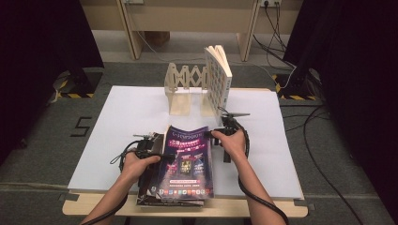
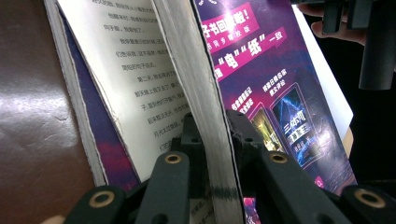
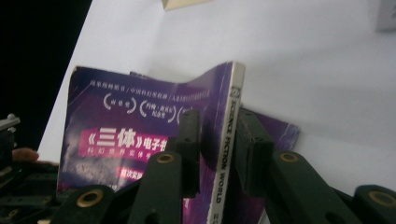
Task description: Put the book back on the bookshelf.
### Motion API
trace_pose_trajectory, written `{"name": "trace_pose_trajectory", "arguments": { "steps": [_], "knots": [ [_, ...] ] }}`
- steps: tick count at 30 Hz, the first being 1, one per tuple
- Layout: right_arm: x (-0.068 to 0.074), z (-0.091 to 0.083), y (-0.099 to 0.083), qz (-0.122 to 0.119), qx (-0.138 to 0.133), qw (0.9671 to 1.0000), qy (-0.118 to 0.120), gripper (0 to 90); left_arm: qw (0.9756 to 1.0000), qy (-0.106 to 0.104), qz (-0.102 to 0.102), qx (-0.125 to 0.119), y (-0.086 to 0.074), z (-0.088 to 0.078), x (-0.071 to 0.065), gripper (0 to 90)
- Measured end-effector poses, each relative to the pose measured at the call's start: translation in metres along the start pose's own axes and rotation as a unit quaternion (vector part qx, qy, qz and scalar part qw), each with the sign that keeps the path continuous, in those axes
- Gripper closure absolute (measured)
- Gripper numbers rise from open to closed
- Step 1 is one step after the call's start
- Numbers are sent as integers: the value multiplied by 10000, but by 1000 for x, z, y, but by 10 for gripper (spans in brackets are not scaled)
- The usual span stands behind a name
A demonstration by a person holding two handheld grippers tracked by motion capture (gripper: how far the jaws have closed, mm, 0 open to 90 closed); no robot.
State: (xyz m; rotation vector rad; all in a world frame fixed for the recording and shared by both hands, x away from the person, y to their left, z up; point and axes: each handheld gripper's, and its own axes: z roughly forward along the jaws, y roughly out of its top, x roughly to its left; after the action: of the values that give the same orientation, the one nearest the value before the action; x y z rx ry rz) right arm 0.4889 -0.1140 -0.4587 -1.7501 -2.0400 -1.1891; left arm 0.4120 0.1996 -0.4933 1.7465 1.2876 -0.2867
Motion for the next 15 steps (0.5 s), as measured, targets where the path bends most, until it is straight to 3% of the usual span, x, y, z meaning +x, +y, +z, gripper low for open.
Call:
{"name": "trace_pose_trajectory", "arguments": {
  "steps": [4,9,13,15],
  "knots": [
    [-4,3,-2,74,106,9999,114,723,10000,5,6,-5,0,0,0,781],
    [-5,5,-3,71,148,9998,89,747,10000,5,23,-12,0,0,0,777],
    [-2,-1,1,170,120,9987,475,815,9998,73,145,-93,0,-3,-2,737],
    [2,-2,1,142,76,9985,516,824,9995,145,220,-157,0,-6,-3,702]
  ]
}}
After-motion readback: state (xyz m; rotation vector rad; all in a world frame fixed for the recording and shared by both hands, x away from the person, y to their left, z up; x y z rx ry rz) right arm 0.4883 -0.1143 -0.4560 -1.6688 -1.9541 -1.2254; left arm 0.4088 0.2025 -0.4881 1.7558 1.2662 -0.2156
